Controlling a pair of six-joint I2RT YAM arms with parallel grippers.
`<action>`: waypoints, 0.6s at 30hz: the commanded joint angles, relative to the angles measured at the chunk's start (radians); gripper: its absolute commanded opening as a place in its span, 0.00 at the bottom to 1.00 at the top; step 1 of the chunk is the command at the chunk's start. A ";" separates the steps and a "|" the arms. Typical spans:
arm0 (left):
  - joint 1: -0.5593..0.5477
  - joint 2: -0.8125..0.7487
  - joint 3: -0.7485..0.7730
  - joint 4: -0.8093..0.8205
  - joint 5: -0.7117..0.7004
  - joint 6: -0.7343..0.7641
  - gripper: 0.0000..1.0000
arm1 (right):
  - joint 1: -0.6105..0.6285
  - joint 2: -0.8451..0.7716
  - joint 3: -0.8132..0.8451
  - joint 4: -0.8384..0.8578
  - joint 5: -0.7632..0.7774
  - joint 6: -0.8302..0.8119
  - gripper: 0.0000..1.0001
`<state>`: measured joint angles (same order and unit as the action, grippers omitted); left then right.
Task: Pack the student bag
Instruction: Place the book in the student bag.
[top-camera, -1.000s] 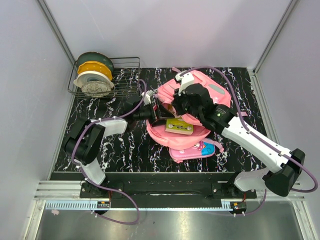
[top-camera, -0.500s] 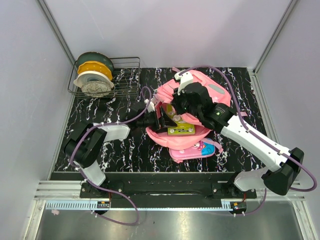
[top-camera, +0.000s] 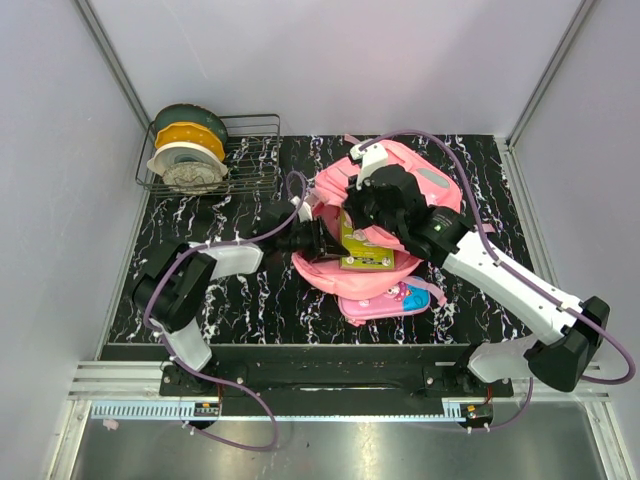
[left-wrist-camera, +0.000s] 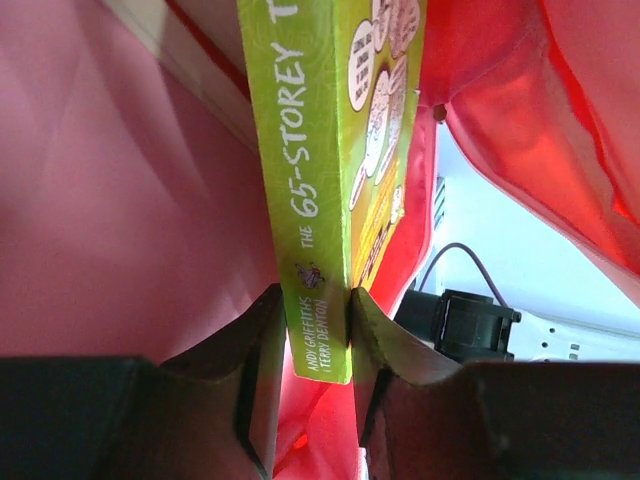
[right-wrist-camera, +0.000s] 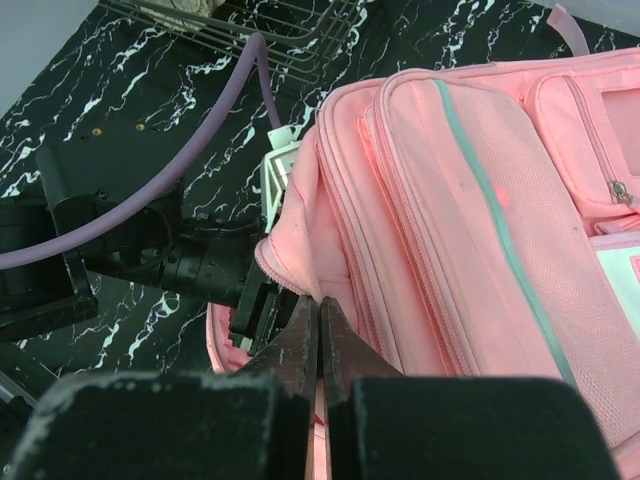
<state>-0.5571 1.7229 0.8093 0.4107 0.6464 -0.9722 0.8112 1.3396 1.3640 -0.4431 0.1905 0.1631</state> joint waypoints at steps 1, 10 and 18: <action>0.002 -0.016 0.145 -0.134 0.021 0.147 0.17 | 0.008 -0.075 0.029 0.132 -0.017 0.013 0.00; 0.098 0.108 0.494 -0.574 0.251 0.489 0.09 | 0.008 -0.112 0.006 0.133 -0.040 0.021 0.00; 0.112 0.118 0.441 -0.414 0.099 0.350 0.39 | 0.009 -0.108 0.001 0.135 -0.034 0.027 0.00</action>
<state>-0.4519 1.8812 1.2976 -0.1646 0.7956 -0.5575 0.8093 1.2938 1.3457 -0.4351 0.1890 0.1692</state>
